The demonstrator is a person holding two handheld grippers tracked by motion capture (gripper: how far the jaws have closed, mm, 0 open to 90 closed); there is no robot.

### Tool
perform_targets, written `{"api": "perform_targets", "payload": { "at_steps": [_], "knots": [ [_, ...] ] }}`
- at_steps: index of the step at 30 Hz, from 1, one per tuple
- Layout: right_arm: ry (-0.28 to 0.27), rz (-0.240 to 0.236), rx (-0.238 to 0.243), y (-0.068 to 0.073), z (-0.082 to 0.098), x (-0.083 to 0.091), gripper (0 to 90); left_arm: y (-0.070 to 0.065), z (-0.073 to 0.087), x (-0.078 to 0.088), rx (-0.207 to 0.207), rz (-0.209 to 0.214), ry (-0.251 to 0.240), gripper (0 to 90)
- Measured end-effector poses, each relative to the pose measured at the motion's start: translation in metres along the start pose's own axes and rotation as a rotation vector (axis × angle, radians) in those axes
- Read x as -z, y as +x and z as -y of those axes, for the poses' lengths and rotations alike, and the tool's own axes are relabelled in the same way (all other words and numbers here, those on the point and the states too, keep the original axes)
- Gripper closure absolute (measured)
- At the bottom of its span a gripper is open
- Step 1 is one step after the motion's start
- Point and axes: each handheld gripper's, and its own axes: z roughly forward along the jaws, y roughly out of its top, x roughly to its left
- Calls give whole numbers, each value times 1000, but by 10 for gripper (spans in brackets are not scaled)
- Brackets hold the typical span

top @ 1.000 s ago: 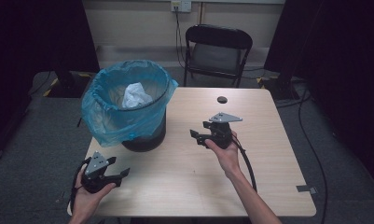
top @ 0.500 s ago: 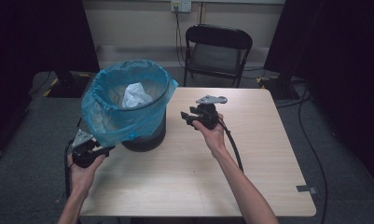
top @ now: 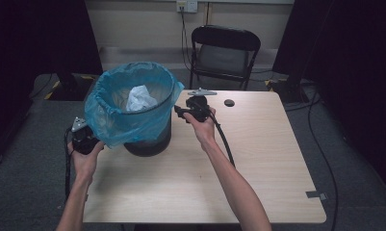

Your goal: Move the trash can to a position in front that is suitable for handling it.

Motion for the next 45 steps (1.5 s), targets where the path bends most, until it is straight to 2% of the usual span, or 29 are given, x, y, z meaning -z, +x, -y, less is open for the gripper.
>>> {"api": "perform_targets", "payload": {
  "at_steps": [1,4,8,12,16,20,21,23,24,25,26,27,28,29,30,31,34,35,36,39,42,43,45],
  "knots": [
    [4,16,-1,1,0,-2,372,2,-1,-2,13,-9,-7,387],
    [-2,17,-12,3,-2,-8,354,4,-3,-5,44,-20,-16,347],
    [-16,19,-19,4,-3,-9,392,1,-4,-4,17,-18,-18,370],
    [-15,-27,-18,1,-1,-3,432,-1,-2,-2,40,37,-24,434],
    [-23,-32,-12,-1,1,5,463,-12,-2,1,-13,48,-25,478],
    [-23,-28,-3,-3,5,15,481,-22,-2,9,-16,103,-53,469],
    [-19,-34,-3,-4,6,18,478,-25,-3,10,-34,103,-43,461],
    [-20,-46,-2,-4,9,24,477,-31,-4,11,-53,134,-30,448],
    [-24,-49,-2,-4,10,27,466,-34,-5,11,-50,170,-41,429],
    [-29,-57,-3,-4,10,30,433,-37,-6,11,-42,239,-44,363],
    [-27,-71,1,-3,10,32,366,-42,-7,10,-57,237,-38,323],
    [-22,-81,13,-2,10,33,332,-47,-7,10,-95,187,-45,354],
    [-17,-46,23,0,10,34,351,-48,-9,9,-114,161,-27,313],
    [-15,-21,26,0,9,33,341,-46,-11,9,-113,166,-12,321],
    [-18,-18,14,-2,8,33,330,-43,-11,11,-103,168,-18,346],
    [-24,-10,-6,-6,7,32,328,-39,-11,12,-91,155,-22,331],
    [-21,40,-18,-17,5,25,327,-23,-8,15,-60,83,-35,335],
    [-14,55,-17,-20,4,20,322,-16,-8,12,-42,58,-25,336],
    [-5,67,-19,-23,3,15,310,-10,-9,8,-16,49,-20,336],
    [-1,79,-36,-28,-3,-1,280,2,-13,-8,27,4,-12,333],
    [-6,124,-59,-28,-12,-22,270,4,-22,-27,29,-26,19,327],
    [-10,136,-76,-28,-14,-27,270,5,-25,-33,35,-21,32,327],
    [-20,130,-102,-27,-16,-36,322,7,-28,-42,55,-11,36,315]
  ]
}}
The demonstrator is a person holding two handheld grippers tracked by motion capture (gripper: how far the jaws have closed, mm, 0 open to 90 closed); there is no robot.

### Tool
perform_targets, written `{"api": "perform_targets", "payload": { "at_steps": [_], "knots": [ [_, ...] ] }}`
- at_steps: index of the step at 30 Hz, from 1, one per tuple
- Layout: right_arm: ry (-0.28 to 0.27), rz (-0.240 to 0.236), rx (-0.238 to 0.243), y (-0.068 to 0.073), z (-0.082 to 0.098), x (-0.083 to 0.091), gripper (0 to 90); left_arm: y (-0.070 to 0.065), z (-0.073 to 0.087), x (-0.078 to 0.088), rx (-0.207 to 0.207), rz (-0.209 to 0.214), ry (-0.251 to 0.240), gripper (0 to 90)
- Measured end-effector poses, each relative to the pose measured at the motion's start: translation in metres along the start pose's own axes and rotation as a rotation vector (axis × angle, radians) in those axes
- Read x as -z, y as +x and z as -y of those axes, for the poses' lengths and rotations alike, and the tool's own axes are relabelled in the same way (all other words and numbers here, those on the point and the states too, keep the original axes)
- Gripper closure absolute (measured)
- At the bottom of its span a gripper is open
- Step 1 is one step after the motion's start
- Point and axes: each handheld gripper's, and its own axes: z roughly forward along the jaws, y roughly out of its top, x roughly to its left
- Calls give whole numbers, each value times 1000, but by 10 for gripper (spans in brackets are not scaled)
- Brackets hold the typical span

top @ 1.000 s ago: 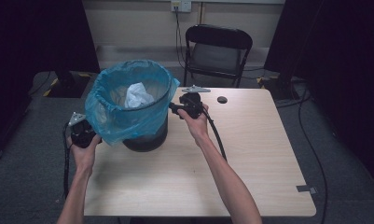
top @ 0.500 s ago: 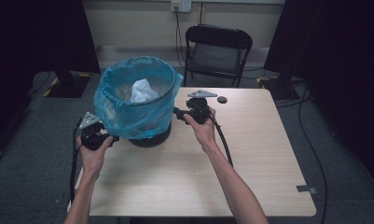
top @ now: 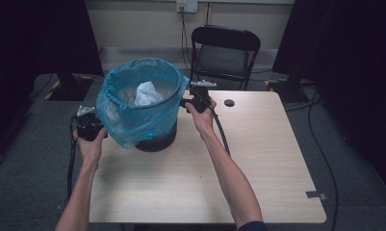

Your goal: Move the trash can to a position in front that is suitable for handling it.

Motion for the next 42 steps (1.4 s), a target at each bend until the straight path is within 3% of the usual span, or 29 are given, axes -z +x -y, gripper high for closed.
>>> {"api": "perform_targets", "payload": {
  "at_steps": [2,3,5,8,12,16,22,27,36,42],
  "knots": [
    [-3,-1,-9,1,0,-4,316,0,-2,-7,8,-10,-1,333],
    [3,-10,-16,1,1,-4,328,0,-1,-8,16,4,-25,347],
    [2,-33,-9,1,1,-2,356,1,-1,-8,31,30,-17,381],
    [-11,-65,5,4,2,3,445,-4,1,-5,10,40,-26,485],
    [-3,-69,31,6,4,12,485,-11,3,1,-7,61,-11,546],
    [-6,-84,49,2,11,27,492,-21,7,10,-76,93,11,545],
    [-1,-103,58,-9,22,52,501,-41,18,27,-108,152,-4,540],
    [-13,-117,60,-17,33,72,512,-59,26,38,-137,147,-3,528],
    [-25,-160,67,-31,51,107,503,-79,38,50,-186,209,4,511],
    [-27,-164,71,-35,64,132,481,-91,46,60,-212,238,10,510]
  ]
}}
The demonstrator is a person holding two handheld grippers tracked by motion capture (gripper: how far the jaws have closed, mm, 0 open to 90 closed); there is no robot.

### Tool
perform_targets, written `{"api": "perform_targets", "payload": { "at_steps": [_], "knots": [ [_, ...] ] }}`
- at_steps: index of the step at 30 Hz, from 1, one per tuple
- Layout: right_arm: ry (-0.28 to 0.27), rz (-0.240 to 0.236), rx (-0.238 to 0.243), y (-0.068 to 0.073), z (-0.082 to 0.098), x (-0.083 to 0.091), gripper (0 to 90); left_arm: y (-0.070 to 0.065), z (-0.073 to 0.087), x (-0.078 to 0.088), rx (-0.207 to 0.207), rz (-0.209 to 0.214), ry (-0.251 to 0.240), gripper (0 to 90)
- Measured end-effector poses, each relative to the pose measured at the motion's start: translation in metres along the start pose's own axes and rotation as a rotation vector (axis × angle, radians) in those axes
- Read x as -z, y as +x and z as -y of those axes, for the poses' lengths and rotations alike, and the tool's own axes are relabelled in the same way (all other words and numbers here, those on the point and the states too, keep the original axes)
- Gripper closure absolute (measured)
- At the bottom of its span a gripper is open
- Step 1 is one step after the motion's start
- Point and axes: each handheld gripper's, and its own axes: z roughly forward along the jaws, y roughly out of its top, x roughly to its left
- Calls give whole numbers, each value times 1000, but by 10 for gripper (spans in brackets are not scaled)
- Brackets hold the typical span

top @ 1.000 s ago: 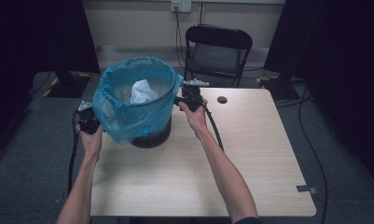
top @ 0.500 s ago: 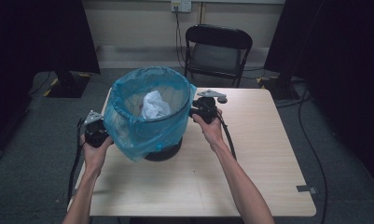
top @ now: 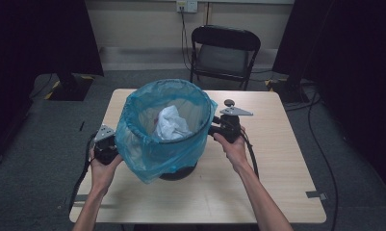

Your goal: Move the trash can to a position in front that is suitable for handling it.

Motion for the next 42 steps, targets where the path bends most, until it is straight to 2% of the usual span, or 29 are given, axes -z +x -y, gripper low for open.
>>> {"api": "perform_targets", "payload": {
  "at_steps": [2,6,15,18,24,25,26,29,33,39,42],
  "knots": [
    [-5,-3,15,1,4,9,479,-6,2,3,-14,9,5,504],
    [-15,-24,9,-2,12,23,470,-17,6,8,-25,38,10,502],
    [-12,-23,12,-3,27,56,454,-36,13,13,-18,110,9,479],
    [-17,-14,10,-5,32,68,429,-46,10,13,-47,105,21,467],
    [-23,8,10,-8,40,87,435,-60,6,17,-72,138,12,466],
    [-22,12,14,-8,41,89,434,-62,6,17,-69,151,4,471],
    [-22,17,18,-9,41,92,431,-64,7,17,-48,161,1,471],
    [-20,22,14,-12,43,99,431,-72,7,15,-59,161,0,468],
    [-22,42,4,-17,46,108,465,-81,8,10,-48,192,-6,473],
    [-20,45,1,-21,52,123,457,-87,6,6,-73,205,2,455],
    [-26,44,0,-21,55,128,403,-87,6,7,-78,203,2,403]
  ]
}}
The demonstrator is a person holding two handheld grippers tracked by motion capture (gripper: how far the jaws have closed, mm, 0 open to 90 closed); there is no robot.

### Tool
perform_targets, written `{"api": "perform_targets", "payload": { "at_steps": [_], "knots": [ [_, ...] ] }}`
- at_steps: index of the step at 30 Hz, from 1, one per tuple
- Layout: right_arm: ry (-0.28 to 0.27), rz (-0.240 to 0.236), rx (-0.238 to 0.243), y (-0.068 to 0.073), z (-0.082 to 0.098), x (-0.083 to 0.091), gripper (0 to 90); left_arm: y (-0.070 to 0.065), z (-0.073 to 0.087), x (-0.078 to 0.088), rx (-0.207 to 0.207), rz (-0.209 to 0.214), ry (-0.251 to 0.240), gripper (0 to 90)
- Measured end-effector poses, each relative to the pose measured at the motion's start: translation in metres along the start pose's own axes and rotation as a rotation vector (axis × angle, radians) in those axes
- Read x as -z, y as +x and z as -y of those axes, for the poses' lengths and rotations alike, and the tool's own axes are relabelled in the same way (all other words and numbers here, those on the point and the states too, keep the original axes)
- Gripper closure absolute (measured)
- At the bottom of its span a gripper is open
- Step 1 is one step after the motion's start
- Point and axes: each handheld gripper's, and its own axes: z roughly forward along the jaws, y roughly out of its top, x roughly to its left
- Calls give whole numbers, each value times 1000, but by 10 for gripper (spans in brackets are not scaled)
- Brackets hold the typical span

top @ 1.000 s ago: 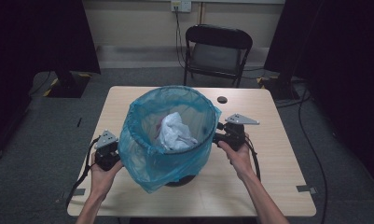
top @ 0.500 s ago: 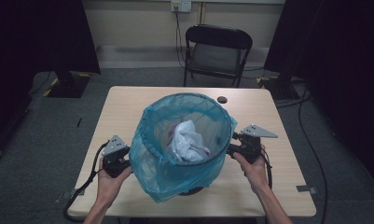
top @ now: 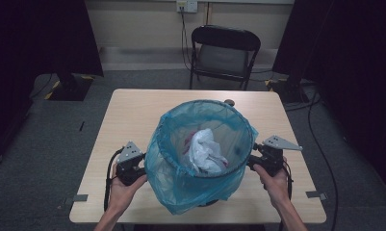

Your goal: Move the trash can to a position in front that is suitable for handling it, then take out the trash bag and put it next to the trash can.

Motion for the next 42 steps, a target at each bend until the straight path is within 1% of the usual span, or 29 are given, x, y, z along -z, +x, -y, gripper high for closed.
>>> {"api": "perform_targets", "payload": {
  "at_steps": [1,2,3,4,5,8,9,11,15,17,18,19,20,21,22,23,24,25,26,28,29,30,31,32,34,36,38,40,42],
  "knots": [
    [2,2,1,-1,1,1,327,2,-1,1,3,2,-5,367],
    [2,20,-11,-4,1,0,241,3,-2,2,11,9,-10,319],
    [2,27,-26,-6,1,0,207,5,-3,4,15,12,-19,286],
    [3,9,-34,-8,1,0,220,6,-4,7,17,9,-30,292],
    [1,4,-34,-9,-1,1,221,6,-6,9,22,3,-47,292],
    [-14,28,9,-3,-8,6,246,8,-10,16,19,-8,-72,273],
    [-19,31,3,-2,-9,7,243,9,-11,18,13,-13,-71,265],
    [-36,28,6,-2,-13,12,210,9,-14,23,27,-12,-97,257],
    [-59,27,14,-4,-23,22,201,10,-22,29,15,-37,-133,257],
    [-81,40,11,-6,-31,24,200,11,-28,28,10,-24,-151,267],
    [-91,32,8,-6,-35,25,200,12,-30,27,9,-8,-155,283],
    [-101,27,13,-5,-40,26,204,11,-33,27,2,-10,-164,294],
    [-108,32,28,-3,-45,26,219,9,-34,27,6,-19,-187,295],
    [-117,35,36,-1,-48,27,258,8,-35,28,8,-8,-194,320],
    [-133,22,30,-1,-52,29,293,8,-37,28,5,11,-188,368],
    [-145,-1,18,-2,-54,30,305,6,-39,28,2,22,-183,382],
    [-149,-15,17,-1,-57,31,337,5,-40,29,4,24,-192,405],
    [-152,-27,23,0,-59,31,398,4,-41,29,5,33,-198,438],
    [-159,-46,28,1,-61,32,431,4,-43,30,10,48,-198,470],
    [-174,-65,32,3,-64,34,511,3,-46,31,-5,66,-195,543],
    [-184,-75,31,4,-65,36,575,3,-47,33,2,67,-203,584],
    [-193,-95,27,5,-66,37,615,2,-49,34,15,77,-209,621],
    [-198,-99,26,6,-67,38,672,2,-50,35,21,91,-216,669],
    [-192,-105,30,7,-68,39,713,2,-51,37,20,96,-223,695],
    [-187,-108,31,7,-71,39,781,2,-54,39,6,101,-222,757],
    [-197,-115,22,5,-73,41,808,4,-57,44,-7,86,-238,781],
    [-203,-111,22,3,-76,43,825,7,-59,48,7,110,-262,812],
    [-211,-135,8,2,-81,44,846,8,-62,52,8,116,-278,836],
    [-217,-136,19,5,-86,45,859,9,-65,56,13,126,-301,854]
  ]
}}
